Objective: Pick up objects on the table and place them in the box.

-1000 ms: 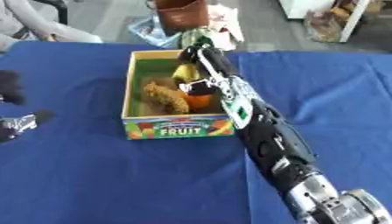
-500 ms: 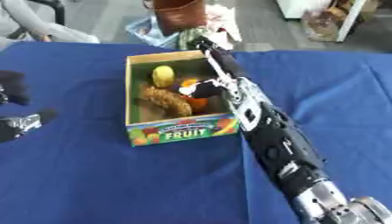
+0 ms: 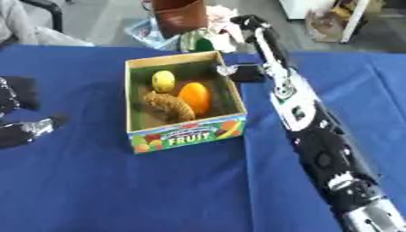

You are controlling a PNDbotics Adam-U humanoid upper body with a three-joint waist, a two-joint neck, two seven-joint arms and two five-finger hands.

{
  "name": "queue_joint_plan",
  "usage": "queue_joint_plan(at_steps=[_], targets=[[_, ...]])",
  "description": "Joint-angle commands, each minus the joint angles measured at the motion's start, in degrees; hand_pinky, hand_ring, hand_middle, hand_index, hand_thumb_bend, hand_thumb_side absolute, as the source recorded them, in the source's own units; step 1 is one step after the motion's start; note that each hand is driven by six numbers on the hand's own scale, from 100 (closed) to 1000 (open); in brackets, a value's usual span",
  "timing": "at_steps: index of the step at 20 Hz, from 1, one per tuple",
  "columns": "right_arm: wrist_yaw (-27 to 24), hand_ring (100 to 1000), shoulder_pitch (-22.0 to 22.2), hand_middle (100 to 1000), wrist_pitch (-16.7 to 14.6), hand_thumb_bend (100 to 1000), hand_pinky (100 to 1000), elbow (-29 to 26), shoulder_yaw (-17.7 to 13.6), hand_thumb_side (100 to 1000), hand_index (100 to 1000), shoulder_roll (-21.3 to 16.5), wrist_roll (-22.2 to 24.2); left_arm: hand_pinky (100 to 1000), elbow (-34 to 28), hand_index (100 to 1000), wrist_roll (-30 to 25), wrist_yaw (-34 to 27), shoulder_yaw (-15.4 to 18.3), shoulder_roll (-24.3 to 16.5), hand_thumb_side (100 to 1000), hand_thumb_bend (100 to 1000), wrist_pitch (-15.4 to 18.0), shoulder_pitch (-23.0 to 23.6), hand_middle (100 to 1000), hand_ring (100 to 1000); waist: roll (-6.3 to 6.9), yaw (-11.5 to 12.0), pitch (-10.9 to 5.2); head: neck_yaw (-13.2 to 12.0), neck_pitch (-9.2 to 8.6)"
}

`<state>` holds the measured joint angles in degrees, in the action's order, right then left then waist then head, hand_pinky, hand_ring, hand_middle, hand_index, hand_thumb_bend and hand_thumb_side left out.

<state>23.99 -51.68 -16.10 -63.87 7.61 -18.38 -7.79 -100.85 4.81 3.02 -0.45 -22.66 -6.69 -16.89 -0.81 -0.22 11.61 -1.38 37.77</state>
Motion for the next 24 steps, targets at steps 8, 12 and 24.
queue_joint_plan(at_steps=[8, 12, 24], targets=[[-18.15, 774, 13.00, 768, 3.47, 488, 597, -18.59, -3.96, 159, 836, -12.25, 1.62, 572, 0.28, 670, 2.74, -0.36, 1.66, -0.96, 111, 801, 0.91, 1.16, 520, 520, 0.08, -2.33, -0.93, -3.02, 0.30], [-19.71, 774, 18.88, 767, 4.05, 477, 594, -21.24, -6.12, 142, 841, -13.84, 1.49, 568, 0.36, 664, 3.77, -0.81, 1.96, -0.81, 105, 799, 1.34, 1.57, 513, 513, 0.17, -2.99, -0.73, -3.66, 0.26], [-21.79, 761, 30.41, 748, 5.13, 385, 584, -23.75, -11.75, 100, 837, -11.74, -0.90, 577, 0.13, 671, 4.82, -1.68, 2.26, -0.71, 100, 789, 2.11, 2.76, 530, 523, 0.72, -4.23, -0.05, -4.31, 0.44]])
